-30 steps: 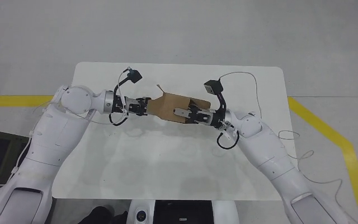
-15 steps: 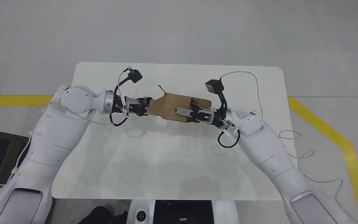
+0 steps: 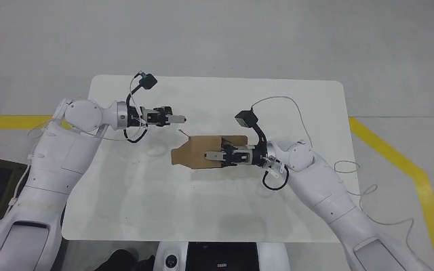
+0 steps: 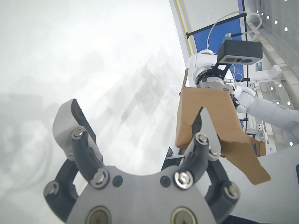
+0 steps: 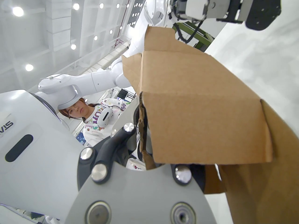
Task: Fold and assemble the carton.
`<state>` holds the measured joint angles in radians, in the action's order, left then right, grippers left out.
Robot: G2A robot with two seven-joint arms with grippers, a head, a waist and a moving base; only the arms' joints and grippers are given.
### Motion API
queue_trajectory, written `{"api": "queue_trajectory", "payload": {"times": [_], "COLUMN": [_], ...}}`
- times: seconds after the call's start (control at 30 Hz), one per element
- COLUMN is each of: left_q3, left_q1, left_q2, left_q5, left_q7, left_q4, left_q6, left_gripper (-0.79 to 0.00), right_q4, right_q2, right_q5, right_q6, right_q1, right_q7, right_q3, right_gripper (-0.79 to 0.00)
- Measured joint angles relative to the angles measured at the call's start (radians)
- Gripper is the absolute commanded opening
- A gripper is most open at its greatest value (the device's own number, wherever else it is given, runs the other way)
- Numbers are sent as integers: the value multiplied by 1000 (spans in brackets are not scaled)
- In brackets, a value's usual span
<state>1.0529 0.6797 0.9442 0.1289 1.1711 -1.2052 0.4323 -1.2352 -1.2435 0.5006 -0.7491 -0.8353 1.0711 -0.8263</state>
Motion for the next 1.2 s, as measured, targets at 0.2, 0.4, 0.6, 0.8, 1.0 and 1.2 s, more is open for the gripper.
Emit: {"api": "queue_trajectory", "payload": {"times": [0.2, 0.4, 0.6, 0.8, 1.0, 1.2], "left_q3": [-10, 4, -1, -7, -10, -18], "left_q1": [2, 11, 23, 27, 23, 18], "left_q2": [4, -4, -7, -8, -8, -6], "left_q5": [62, 79, 63, 62, 60, 69], "left_q7": [52, 101, 109, 114, 111, 106], "left_q4": [-25, -38, -64, -86, -92, -104], "left_q6": [33, 55, 56, 51, 48, 44], "left_gripper": [0, 0, 0, 0, 0, 0], "right_q4": [35, 58, 54, 58, 59, 59], "right_q2": [-1, 1, -3, -7, -7, -9], "right_q5": [3, 8, 13, 12, 4, 4], "right_q6": [-31, -51, -55, -58, -55, -59], "right_q1": [18, 23, 29, 34, 41, 47], "right_q7": [-31, -51, -55, -59, -55, -59], "right_q3": [6, -6, 1, 9, 13, 22], "right_gripper": [-785, -785, -785, -785, -785, -785]}}
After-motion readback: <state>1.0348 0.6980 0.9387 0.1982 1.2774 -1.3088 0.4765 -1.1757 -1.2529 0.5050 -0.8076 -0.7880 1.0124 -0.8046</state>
